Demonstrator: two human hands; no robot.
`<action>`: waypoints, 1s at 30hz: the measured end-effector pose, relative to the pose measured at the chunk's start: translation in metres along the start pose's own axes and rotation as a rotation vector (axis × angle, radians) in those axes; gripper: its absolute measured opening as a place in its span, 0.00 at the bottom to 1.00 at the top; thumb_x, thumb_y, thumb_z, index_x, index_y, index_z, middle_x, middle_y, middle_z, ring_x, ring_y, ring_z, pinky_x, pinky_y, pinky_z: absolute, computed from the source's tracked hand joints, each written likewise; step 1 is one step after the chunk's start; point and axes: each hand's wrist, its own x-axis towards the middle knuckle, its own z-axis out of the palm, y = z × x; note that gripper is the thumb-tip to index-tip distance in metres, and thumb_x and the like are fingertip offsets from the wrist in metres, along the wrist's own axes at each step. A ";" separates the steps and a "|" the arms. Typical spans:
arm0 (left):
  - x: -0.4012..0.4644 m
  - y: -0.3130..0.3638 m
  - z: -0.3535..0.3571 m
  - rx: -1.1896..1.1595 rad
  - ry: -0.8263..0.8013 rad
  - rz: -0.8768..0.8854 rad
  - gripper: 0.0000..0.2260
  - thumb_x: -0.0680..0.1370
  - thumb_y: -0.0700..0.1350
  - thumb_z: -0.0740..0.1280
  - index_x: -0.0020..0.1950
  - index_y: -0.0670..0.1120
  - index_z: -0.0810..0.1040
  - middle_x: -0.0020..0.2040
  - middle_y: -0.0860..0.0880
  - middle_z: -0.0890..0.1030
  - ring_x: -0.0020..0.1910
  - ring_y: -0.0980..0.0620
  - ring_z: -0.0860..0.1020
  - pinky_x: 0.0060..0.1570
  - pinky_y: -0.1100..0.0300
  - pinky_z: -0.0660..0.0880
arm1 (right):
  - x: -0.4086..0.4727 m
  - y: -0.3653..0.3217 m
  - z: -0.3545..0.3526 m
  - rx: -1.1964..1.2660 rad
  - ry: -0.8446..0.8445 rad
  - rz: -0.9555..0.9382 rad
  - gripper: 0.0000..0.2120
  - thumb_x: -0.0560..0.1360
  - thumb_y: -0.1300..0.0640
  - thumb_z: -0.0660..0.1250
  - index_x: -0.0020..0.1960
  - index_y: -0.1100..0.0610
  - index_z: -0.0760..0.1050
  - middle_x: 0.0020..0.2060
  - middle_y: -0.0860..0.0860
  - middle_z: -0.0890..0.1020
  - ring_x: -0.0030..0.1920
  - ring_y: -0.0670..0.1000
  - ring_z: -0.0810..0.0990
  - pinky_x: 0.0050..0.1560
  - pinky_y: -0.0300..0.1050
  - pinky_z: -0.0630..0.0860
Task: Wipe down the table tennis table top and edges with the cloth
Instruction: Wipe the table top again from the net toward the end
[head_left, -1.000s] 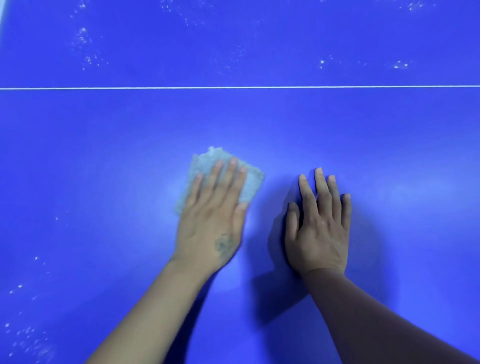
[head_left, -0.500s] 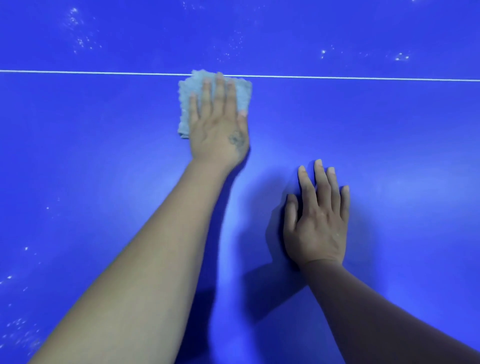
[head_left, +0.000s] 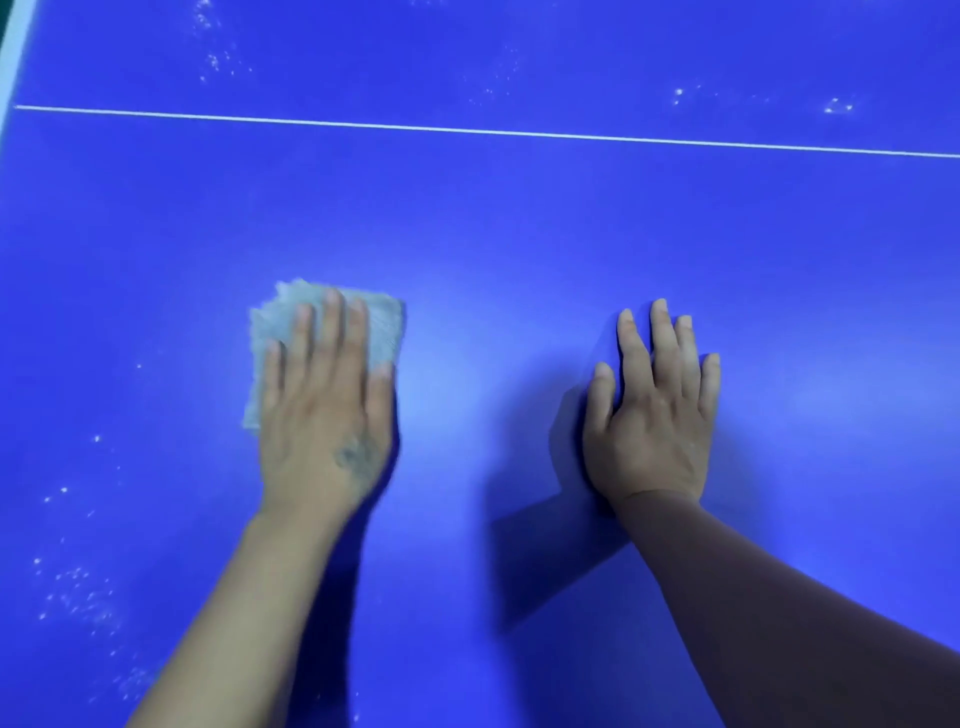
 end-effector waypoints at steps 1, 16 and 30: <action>0.012 -0.005 -0.002 -0.007 0.004 -0.064 0.29 0.88 0.56 0.46 0.87 0.46 0.56 0.88 0.47 0.55 0.87 0.46 0.50 0.84 0.41 0.48 | 0.000 0.000 0.000 -0.003 0.004 -0.005 0.28 0.86 0.46 0.53 0.85 0.51 0.63 0.86 0.52 0.58 0.86 0.55 0.53 0.85 0.63 0.50; -0.051 0.094 0.040 -0.044 0.102 0.249 0.25 0.89 0.54 0.51 0.87 0.50 0.60 0.87 0.46 0.57 0.87 0.45 0.52 0.83 0.40 0.50 | -0.004 -0.001 -0.001 0.007 0.026 -0.024 0.28 0.87 0.45 0.51 0.85 0.52 0.62 0.86 0.53 0.58 0.86 0.56 0.53 0.85 0.64 0.48; -0.063 -0.003 0.000 -0.077 -0.013 -0.299 0.27 0.89 0.55 0.45 0.88 0.52 0.48 0.88 0.46 0.45 0.87 0.44 0.42 0.84 0.40 0.41 | -0.147 -0.030 -0.022 0.003 -0.096 -0.264 0.34 0.85 0.43 0.53 0.85 0.62 0.60 0.86 0.57 0.56 0.86 0.60 0.53 0.84 0.65 0.52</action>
